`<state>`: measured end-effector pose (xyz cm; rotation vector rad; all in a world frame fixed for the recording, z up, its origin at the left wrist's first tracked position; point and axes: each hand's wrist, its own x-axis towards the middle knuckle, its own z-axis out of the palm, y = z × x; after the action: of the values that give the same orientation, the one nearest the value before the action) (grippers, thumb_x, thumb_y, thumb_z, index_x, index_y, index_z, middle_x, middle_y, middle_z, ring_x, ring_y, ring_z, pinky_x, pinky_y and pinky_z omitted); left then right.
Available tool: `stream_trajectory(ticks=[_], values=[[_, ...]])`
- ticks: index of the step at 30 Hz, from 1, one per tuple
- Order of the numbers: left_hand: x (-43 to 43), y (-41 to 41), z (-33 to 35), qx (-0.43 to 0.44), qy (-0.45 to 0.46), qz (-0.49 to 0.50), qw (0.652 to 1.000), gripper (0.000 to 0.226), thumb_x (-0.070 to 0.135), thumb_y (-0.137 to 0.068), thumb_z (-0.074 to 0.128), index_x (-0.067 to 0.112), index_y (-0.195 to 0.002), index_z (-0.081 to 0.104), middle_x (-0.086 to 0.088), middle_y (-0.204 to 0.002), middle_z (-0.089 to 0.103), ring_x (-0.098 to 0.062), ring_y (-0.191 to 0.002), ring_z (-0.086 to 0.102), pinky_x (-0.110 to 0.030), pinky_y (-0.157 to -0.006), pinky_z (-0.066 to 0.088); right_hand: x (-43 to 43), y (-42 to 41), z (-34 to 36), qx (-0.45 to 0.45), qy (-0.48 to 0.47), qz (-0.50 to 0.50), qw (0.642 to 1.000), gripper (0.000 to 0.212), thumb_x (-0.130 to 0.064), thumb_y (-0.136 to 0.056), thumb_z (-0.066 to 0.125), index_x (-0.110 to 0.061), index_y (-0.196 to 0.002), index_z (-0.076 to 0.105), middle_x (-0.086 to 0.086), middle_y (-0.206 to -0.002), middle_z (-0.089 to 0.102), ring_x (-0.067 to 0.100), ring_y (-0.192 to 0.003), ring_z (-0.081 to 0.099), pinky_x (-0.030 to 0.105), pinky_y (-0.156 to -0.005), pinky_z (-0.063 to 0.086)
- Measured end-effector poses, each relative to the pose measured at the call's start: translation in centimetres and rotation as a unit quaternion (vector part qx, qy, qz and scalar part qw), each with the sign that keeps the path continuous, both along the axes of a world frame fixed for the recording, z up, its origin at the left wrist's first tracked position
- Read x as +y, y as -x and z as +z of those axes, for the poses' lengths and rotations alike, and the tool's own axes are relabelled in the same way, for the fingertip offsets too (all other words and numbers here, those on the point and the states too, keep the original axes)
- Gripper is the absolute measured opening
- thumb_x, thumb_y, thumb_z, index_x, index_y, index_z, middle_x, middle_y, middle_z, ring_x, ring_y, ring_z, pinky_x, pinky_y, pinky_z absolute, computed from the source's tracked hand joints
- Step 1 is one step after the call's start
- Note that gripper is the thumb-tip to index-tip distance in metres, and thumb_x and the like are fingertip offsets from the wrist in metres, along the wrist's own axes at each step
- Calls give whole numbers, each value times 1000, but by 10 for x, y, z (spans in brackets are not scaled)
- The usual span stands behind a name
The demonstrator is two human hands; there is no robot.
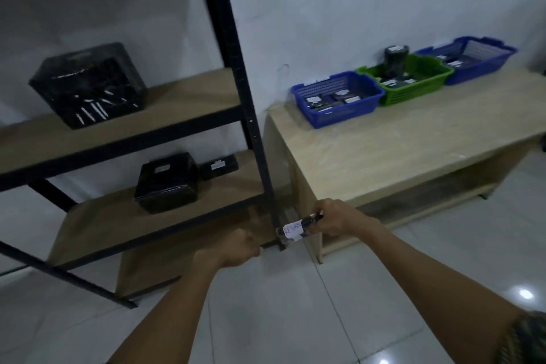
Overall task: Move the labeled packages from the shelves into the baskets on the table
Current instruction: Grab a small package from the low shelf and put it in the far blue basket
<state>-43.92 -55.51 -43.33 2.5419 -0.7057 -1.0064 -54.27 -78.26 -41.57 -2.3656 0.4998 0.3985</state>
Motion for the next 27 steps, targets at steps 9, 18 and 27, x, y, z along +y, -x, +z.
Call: stream_trajectory(ticks=[9, 18, 27], values=[[-91, 19, 18, -32, -17, -123, 992, 21, 42, -90, 60, 25, -104, 58, 1, -114, 60, -12, -100, 56, -32, -91, 47, -93, 83, 40, 10, -4, -89, 996, 36, -29, -77, 76, -11, -105, 63, 4, -92, 65, 18, -77, 59, 26, -65, 46], [-252, 40, 22, -41, -43, -200, 978, 57, 45, -92, 57, 12, -137, 46, -7, -138, 50, -22, -120, 53, -29, -96, 45, -218, 136, 48, -14, -5, -170, 985, 30, -26, -80, 74, -15, -103, 60, -5, -75, 57, 7, -59, 53, 17, -48, 37], [-431, 55, 28, -66, -65, -181, 979, 57, 48, -90, 59, 17, -136, 47, -6, -140, 48, -21, -118, 53, -35, -99, 43, -396, 157, 46, -38, -16, -173, 984, 28, -26, -75, 78, -16, -95, 60, -2, -79, 61, 10, -64, 56, 24, -58, 47]])
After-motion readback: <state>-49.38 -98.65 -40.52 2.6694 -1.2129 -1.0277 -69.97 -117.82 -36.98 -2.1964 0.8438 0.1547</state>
